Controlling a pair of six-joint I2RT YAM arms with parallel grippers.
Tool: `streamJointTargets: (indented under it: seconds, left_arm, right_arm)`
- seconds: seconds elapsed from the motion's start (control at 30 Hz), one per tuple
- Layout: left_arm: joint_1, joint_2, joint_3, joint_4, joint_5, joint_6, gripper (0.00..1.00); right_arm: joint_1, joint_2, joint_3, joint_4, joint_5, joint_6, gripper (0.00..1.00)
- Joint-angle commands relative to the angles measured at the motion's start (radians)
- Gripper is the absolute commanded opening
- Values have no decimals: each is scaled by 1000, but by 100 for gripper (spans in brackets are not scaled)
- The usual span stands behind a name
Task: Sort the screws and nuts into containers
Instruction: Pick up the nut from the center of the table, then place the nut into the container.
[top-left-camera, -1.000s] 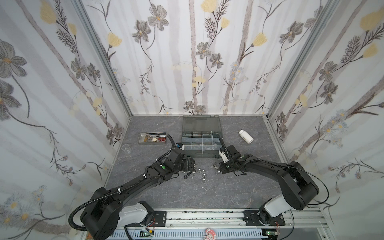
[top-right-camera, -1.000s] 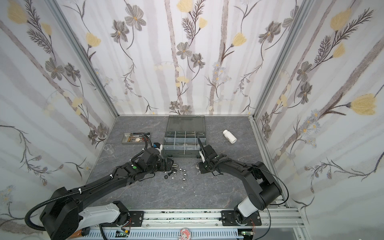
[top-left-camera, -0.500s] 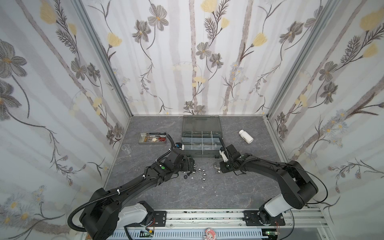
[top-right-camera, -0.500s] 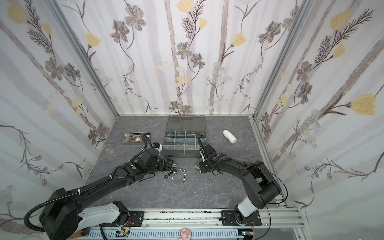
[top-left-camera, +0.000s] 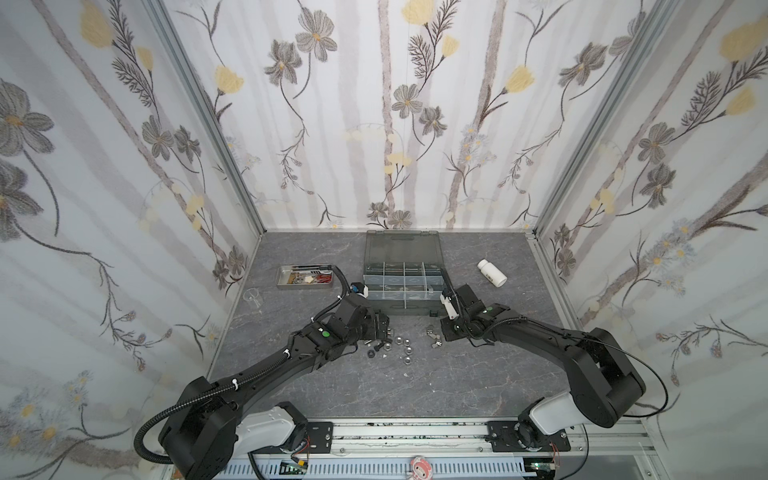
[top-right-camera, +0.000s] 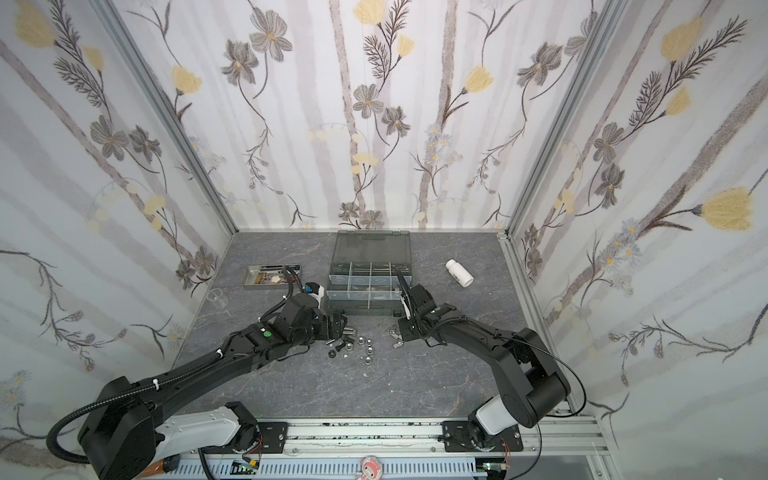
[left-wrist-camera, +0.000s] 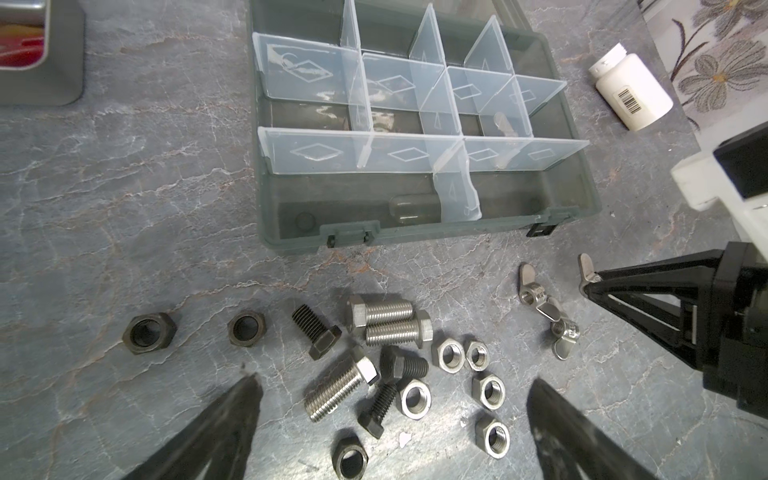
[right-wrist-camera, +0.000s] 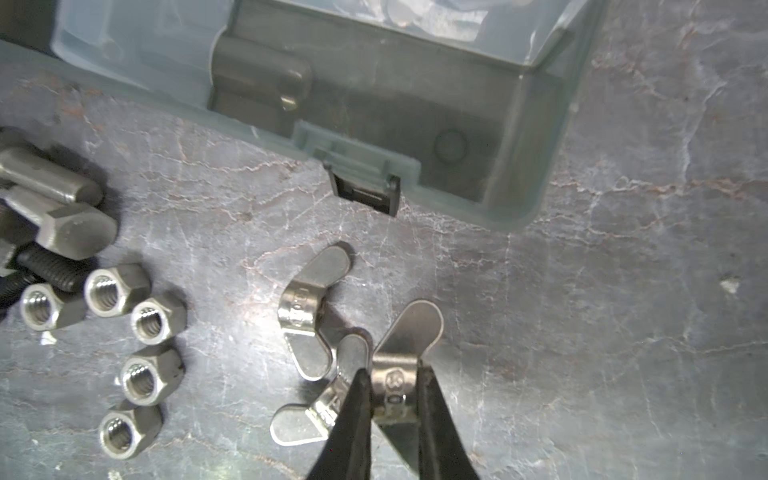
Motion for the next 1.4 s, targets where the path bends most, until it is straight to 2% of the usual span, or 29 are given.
streamJointTargets:
  seconds: [0.0,0.3,0.6,1.0,1.37]
  left_arm:
    - [-1,-15,9,3,-24,15,100]
    - [-1,-10,29,-7,-45,26,100]
    - [-1,-14,33,0,-115,37,100]
    - [4,43,40,35,-166,51,100]
    - [4,126,45,111,-106,68,100]
  right_arm:
    - [2,-25,28,-34,20,3,14]
    - [-10,-40,112,-70,38,-6,14]
    - [-60,17,234,-97,15,-38,14]
    - [-126,186,394,-100,-25,-70,15]
    - [-135,355,543,-96,-40,-77,15]
